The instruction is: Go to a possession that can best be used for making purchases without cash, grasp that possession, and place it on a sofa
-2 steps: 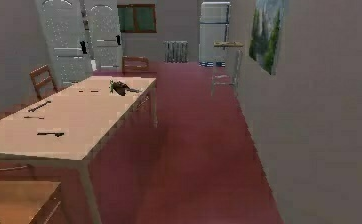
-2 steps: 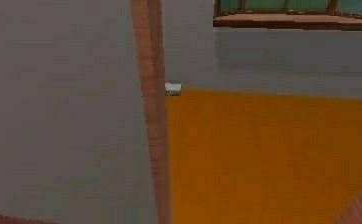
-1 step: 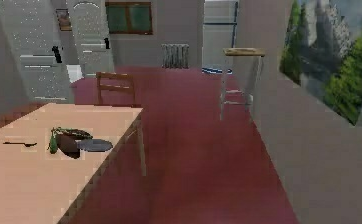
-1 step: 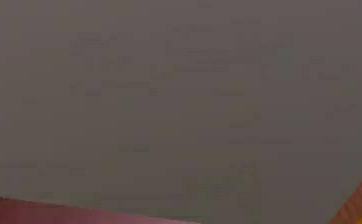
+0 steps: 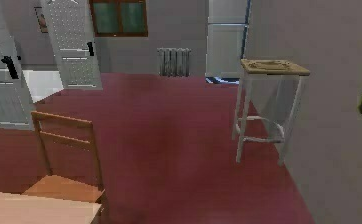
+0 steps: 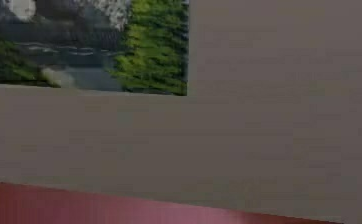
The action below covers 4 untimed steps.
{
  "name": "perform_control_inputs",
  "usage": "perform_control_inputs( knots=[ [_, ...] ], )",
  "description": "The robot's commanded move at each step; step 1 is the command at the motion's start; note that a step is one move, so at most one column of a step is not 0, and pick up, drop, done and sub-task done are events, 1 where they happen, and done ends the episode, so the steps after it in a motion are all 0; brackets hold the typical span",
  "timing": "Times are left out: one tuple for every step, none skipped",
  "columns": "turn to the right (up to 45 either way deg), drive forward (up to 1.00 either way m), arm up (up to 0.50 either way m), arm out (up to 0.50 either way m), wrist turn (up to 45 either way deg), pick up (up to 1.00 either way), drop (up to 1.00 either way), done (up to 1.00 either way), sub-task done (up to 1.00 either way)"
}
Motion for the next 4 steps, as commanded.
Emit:
perform_control_inputs(
  knots=[
    [0.0,0.85,0.00,0.00,0.0,0.00,0.00,0.00,0.00],
    [-24.0,0.00,0.00,0.00,0.0,0.00,0.00,0.00,0.00],
    [0.0,0.90,0.00,0.00,0.0,0.00,0.00,0.00,0.00],
    [-45.0,0.00,0.00,0.00,0.0,0.00,0.00,0.00,0.00]
  ],
)
